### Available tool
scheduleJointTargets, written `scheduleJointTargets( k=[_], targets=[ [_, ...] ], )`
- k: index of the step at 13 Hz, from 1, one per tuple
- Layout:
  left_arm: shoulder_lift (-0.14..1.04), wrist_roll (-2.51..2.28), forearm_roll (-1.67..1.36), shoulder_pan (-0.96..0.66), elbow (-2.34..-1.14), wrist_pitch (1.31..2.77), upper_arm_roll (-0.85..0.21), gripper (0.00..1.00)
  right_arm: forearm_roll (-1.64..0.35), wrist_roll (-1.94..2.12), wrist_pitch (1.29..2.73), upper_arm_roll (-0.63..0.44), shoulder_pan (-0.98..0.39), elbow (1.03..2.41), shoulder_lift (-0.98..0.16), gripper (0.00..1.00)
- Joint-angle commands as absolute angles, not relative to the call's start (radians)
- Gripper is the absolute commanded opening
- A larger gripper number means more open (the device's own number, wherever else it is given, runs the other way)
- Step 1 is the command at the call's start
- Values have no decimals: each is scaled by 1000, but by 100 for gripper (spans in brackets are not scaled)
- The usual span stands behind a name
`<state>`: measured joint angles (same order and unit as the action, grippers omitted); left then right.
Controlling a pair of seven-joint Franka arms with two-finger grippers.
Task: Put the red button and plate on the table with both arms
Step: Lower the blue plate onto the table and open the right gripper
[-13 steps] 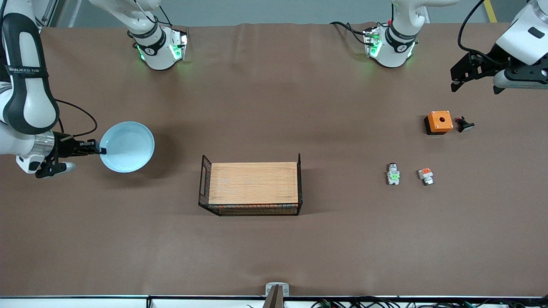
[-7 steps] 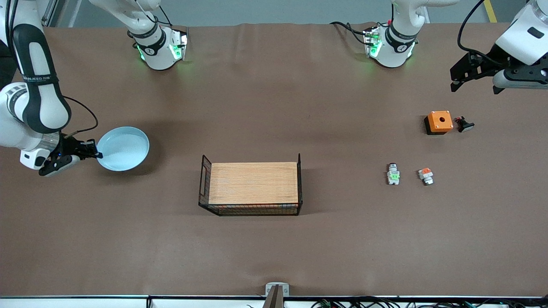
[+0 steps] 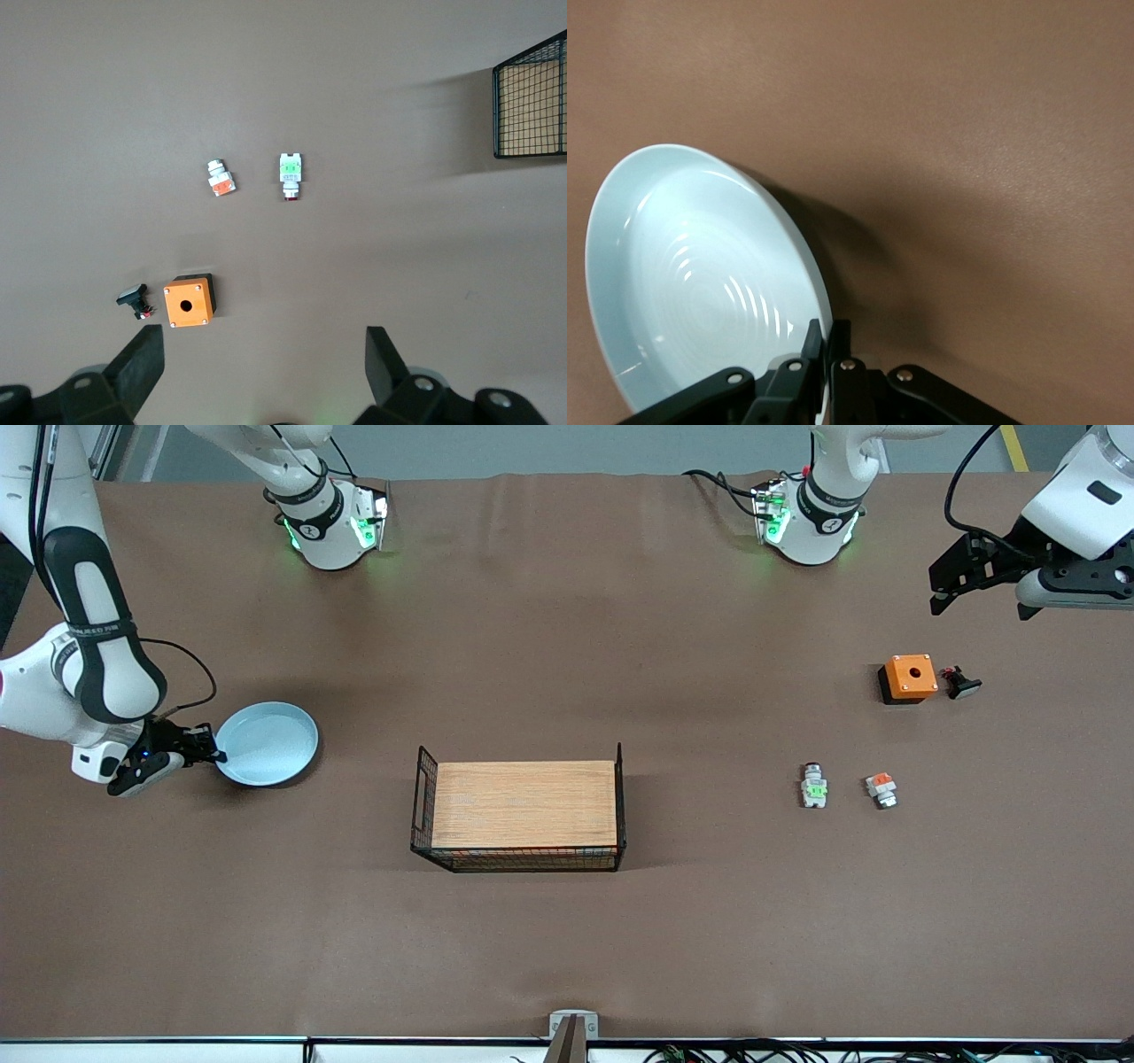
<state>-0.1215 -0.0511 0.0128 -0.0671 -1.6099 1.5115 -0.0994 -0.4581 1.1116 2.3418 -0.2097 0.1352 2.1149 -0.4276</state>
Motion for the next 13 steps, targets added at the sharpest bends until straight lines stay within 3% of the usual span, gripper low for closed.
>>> scheduleJointTargets(
  k=[1,4,6,8,11,12,13],
  targets=[
    [-147,-54,-15,-71,-1632,1519,-101,100,-506,1167,2378,-202,149,2114,-448,7],
    [-146,-54,-15,-72,-1632,1519,-101,100,-506,1167,2388,-202,150,2112,-462,7],
    [-146,-54,-15,-74,-1634,1511,-101,100,-505,1157,2376,-202,146,2108,-462,17],
    [-146,-54,-14,-71,-1634,1511,-103,100,-505,1128,2346,-202,141,2091,-451,44],
    [-146,-52,-8,-71,-1632,1511,-103,100,-482,981,2182,-204,135,2030,-436,70],
    [-146,-51,-6,-72,-1634,1511,-103,100,-468,923,2160,-204,130,2019,-431,96],
    [-146,-51,-5,-72,-1634,1511,-103,100,-437,876,2131,-204,127,2002,-425,100]
  ],
)
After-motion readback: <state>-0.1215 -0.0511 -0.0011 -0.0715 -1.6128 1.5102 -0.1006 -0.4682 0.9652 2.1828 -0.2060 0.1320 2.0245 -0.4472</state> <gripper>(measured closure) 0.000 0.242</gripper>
